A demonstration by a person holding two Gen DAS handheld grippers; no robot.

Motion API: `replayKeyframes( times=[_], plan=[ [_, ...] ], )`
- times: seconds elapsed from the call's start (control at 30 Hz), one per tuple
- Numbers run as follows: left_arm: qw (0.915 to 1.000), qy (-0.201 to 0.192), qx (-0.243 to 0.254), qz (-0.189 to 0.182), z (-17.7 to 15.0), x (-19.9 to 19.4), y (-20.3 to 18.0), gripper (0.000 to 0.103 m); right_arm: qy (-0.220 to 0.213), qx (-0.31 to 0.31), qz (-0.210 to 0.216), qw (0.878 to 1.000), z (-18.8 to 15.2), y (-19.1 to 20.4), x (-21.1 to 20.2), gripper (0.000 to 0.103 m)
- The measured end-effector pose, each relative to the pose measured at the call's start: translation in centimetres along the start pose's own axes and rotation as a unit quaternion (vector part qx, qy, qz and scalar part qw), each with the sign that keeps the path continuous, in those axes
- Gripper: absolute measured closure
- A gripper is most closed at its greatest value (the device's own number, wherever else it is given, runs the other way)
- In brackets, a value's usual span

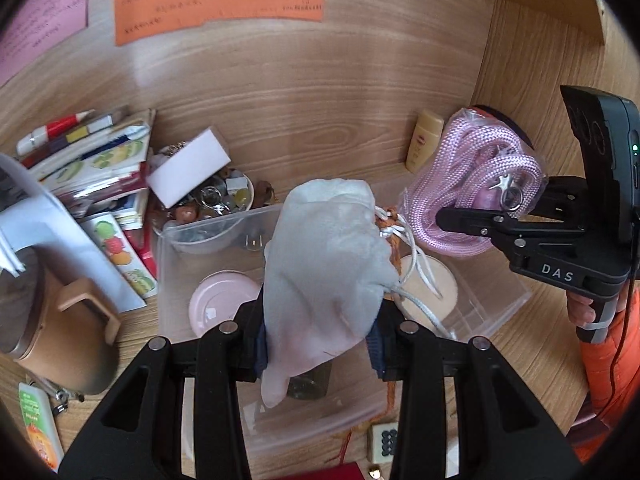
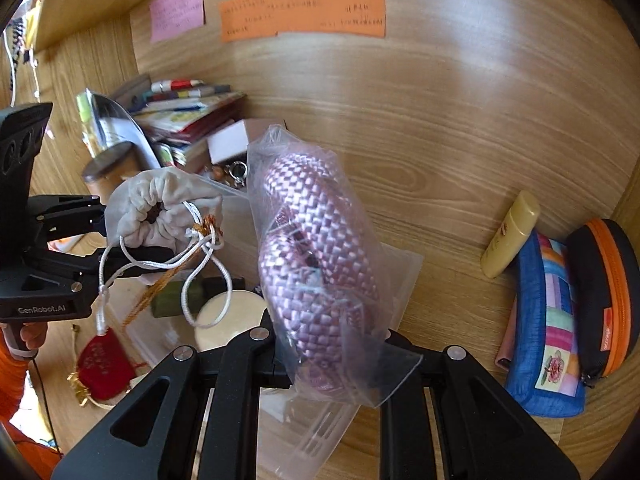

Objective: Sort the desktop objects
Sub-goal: 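Carry the white pouch and pink rope bag over the clear bin with both grippers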

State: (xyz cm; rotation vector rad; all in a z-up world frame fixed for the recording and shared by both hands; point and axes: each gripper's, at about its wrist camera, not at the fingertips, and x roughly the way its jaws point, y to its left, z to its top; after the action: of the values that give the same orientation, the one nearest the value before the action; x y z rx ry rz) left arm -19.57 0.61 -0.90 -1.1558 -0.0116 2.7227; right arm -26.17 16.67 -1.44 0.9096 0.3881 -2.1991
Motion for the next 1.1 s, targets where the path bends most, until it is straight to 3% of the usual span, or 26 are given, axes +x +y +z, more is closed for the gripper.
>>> replayKeyframes(
  times=[0.5,1.1],
  plan=[
    [0.9991,0.039,0.011,-0.014,0.4,4.4,-0.4,0.064,0.027,-0.015,-0.013,0.999,-0.3,0.6,2.8,0.088],
    [0.9982,0.054,0.024,-0.008,0.4,5.0,-0.4,0.055,0.049,-0.022,-0.013,0.998,-0.6,0.8,4.0,0.087]
  ],
)
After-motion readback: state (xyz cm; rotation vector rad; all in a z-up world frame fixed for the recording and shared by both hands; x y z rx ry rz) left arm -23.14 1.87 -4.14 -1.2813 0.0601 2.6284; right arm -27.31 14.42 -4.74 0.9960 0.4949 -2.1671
